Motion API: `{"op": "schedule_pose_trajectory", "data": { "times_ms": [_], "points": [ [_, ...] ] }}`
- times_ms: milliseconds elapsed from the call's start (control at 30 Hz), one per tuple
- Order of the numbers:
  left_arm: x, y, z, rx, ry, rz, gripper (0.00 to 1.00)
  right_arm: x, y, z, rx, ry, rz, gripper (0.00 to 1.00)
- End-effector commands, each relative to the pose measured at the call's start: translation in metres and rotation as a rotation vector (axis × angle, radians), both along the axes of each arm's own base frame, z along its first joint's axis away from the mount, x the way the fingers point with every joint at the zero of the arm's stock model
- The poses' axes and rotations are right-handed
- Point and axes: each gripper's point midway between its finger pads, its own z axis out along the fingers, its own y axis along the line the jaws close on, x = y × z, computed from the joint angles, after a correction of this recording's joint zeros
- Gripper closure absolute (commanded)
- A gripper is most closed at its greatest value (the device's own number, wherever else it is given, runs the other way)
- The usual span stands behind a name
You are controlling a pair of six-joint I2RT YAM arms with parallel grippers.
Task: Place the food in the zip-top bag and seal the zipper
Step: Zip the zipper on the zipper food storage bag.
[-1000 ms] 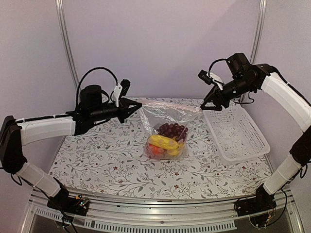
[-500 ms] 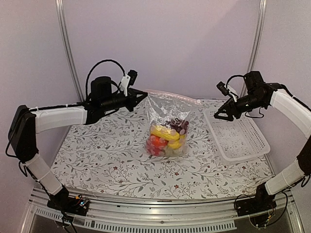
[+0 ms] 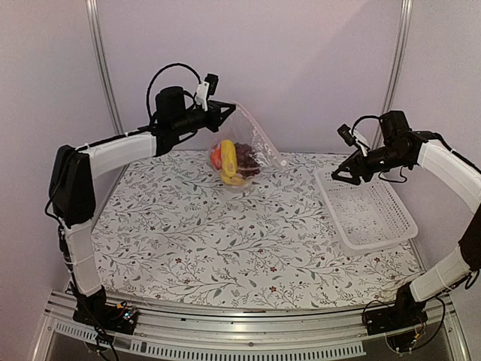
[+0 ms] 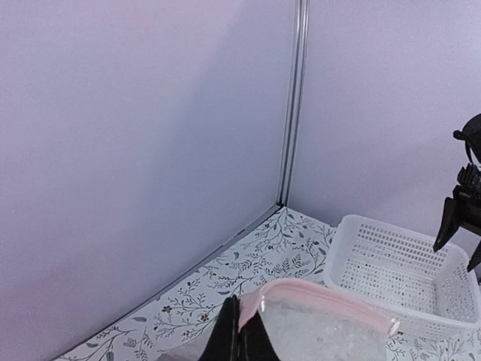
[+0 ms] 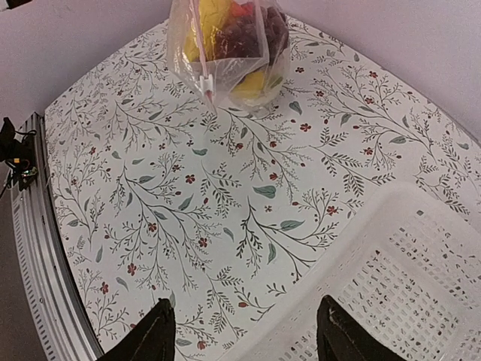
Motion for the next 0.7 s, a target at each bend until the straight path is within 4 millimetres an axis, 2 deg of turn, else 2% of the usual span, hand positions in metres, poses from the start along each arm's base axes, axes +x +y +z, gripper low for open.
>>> {"op": "schedule_pose_trajectory", "data": {
  "times_ms": [0, 33, 167, 233, 267, 333, 467, 567, 667],
  "points": [
    [-0.022, 0.012, 0.039, -0.072, -0.077, -0.009, 1.00, 0.005, -0.002, 0.004, 0.002, -0.020, -0.011, 0.37],
    [-0.026, 0.016, 0.031, -0.070, -0.063, -0.004, 1.00, 0.005, -0.002, 0.003, 0.001, -0.021, -0.011, 0.37],
    [-0.051, 0.032, -0.029, -0.069, 0.070, 0.016, 1.00, 0.003, -0.001, -0.001, 0.004, -0.016, -0.003, 0.36],
    [-0.072, 0.039, -0.051, -0.085, 0.129, 0.011, 1.00, 0.001, -0.001, -0.002, 0.007, -0.014, 0.003, 0.36],
    [-0.084, 0.042, -0.073, -0.072, 0.178, 0.004, 1.00, 0.001, -0.001, -0.002, 0.010, -0.014, 0.006, 0.36],
    [-0.107, 0.042, -0.094, -0.041, 0.217, -0.019, 0.92, -0.001, 0.001, -0.002, 0.017, -0.013, 0.016, 0.36],
    [-0.138, 0.040, -0.116, 0.083, 0.248, -0.036, 0.68, -0.002, 0.001, -0.005, 0.014, -0.010, 0.018, 0.35],
    [-0.150, 0.046, -0.117, 0.131, 0.266, -0.030, 0.56, -0.001, 0.000, -0.005, 0.009, -0.014, 0.014, 0.34],
    [-0.152, 0.059, -0.117, 0.210, 0.282, 0.024, 0.46, 0.000, -0.003, -0.001, -0.003, -0.031, -0.001, 0.33]
  ]
}}
